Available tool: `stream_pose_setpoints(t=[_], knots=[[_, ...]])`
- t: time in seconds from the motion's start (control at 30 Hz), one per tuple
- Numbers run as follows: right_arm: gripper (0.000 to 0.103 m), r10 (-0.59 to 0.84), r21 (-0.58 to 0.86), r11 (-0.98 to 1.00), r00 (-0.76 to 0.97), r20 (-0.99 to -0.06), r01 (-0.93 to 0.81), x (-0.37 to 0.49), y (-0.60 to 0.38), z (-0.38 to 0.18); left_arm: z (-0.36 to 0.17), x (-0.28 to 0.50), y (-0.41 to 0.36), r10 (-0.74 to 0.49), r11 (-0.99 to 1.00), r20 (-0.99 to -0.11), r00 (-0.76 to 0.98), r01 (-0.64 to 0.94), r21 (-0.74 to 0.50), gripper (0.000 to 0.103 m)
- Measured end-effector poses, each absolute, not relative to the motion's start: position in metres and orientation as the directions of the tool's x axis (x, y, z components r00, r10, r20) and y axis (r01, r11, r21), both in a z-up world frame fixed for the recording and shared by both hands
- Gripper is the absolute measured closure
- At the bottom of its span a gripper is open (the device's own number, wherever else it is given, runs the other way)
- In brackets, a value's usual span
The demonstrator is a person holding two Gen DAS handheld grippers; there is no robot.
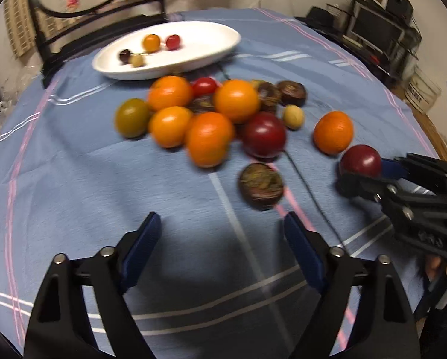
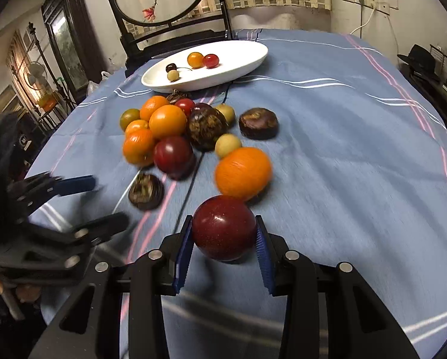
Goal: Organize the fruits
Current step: 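Grasp a dark red tomato with the right tool while the left tool grasps a brown striped fruit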
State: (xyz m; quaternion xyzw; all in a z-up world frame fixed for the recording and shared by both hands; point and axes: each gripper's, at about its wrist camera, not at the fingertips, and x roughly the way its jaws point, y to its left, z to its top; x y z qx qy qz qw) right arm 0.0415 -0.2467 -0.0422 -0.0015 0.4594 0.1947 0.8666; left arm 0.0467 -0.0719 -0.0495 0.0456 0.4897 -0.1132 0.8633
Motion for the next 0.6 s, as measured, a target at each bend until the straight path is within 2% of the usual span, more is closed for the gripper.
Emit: stream_pose_setpoints(t=[0.03,0.1,0.2,0.27,0.3,0.47,0.6], knots=[[0.064,0.342,0.183,0.923,0.505,-0.793,-0.338,0.037,-0.251,-0.042,-0.052,0.049,-0.077,-0.157,0.969,-0.862,0.482,0.245,-0.039,0.033],[0.063,0.346,0.190,0.924,0.512,-0.786,-0.332,0.031,-0.258,-0.041,-0.054,0.054,-0.087,-0.148,0.970,-0.863,0.483,0.243,-0.031,0.034],[0.063,0.353,0.202,0.924,0.519,-0.779,-0.325,0.026,-0.266,-0.041,-0.053,0.061,-0.099,-0.136,0.969,-0.858,0.496,0.246,-0.011,0.042],[0.063,0.353,0.203,0.924,0.522,-0.777,-0.323,0.024,-0.270,-0.041,-0.053,0.065,-0.102,-0.133,0.970,-0.854,0.503,0.244,-0.007,0.059],[0.063,0.353,0.205,0.925,0.522,-0.776,-0.322,0.025,-0.271,-0.041,-0.052,0.066,-0.104,-0.132,0.970,-0.849,0.511,0.245,-0.003,0.065],[0.063,0.365,0.216,0.921,0.523,-0.771,-0.324,0.025,-0.271,-0.039,-0.047,0.063,-0.096,-0.144,0.966,-0.852,0.503,0.260,-0.010,0.066],[0.063,0.395,0.218,0.906,0.536,-0.746,-0.364,0.027,-0.261,-0.023,-0.021,0.055,-0.072,-0.182,0.962,-0.823,0.537,0.269,-0.038,0.066]])
